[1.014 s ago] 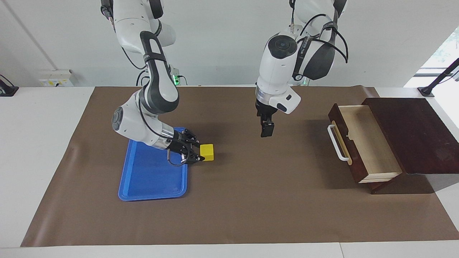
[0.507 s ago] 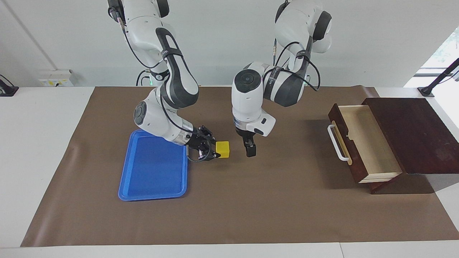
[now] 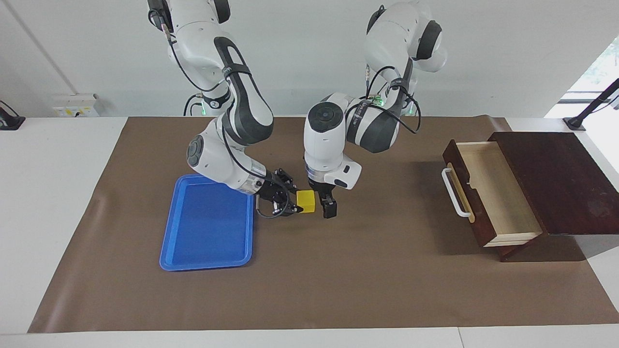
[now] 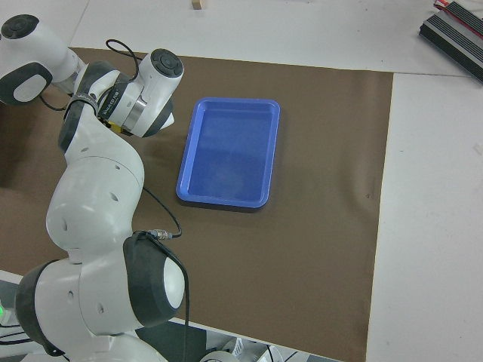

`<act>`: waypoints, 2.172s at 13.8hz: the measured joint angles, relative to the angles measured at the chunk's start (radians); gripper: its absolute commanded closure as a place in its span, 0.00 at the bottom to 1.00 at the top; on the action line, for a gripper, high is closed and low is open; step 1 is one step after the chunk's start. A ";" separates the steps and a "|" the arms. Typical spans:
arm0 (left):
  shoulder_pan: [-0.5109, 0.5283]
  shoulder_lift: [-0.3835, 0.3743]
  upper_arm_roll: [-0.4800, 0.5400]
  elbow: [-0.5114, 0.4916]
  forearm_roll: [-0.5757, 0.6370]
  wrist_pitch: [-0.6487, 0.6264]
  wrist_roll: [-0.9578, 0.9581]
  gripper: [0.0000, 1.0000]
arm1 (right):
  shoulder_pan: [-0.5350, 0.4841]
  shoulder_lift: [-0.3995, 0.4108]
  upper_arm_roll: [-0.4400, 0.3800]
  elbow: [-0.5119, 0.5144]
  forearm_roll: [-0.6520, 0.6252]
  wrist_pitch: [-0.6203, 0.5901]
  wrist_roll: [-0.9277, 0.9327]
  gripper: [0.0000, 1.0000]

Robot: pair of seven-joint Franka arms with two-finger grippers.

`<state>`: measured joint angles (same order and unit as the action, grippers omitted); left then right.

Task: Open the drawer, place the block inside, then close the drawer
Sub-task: 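Lift the yellow cube with the right gripper toward the left gripper, then take the cube with the left gripper from the right gripper, then lower the cube into the drawer with the left gripper while the right gripper retracts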

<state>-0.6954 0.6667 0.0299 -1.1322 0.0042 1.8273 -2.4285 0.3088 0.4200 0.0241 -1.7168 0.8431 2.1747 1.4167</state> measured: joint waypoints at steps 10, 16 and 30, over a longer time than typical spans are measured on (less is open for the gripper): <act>-0.033 0.005 0.000 -0.042 0.004 0.022 -0.001 0.90 | 0.002 0.001 0.001 -0.001 0.000 -0.001 0.003 1.00; -0.032 0.004 0.005 -0.043 0.007 0.029 0.028 1.00 | 0.002 0.002 0.000 -0.003 0.000 -0.003 0.002 1.00; 0.060 -0.093 0.013 -0.046 -0.016 -0.040 0.102 1.00 | -0.035 -0.011 -0.019 0.020 -0.012 -0.006 0.050 0.03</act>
<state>-0.6350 0.5740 0.0428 -1.1782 -0.0117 1.7869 -2.3266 0.2735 0.4085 0.0047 -1.6965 0.8310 2.1686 1.4662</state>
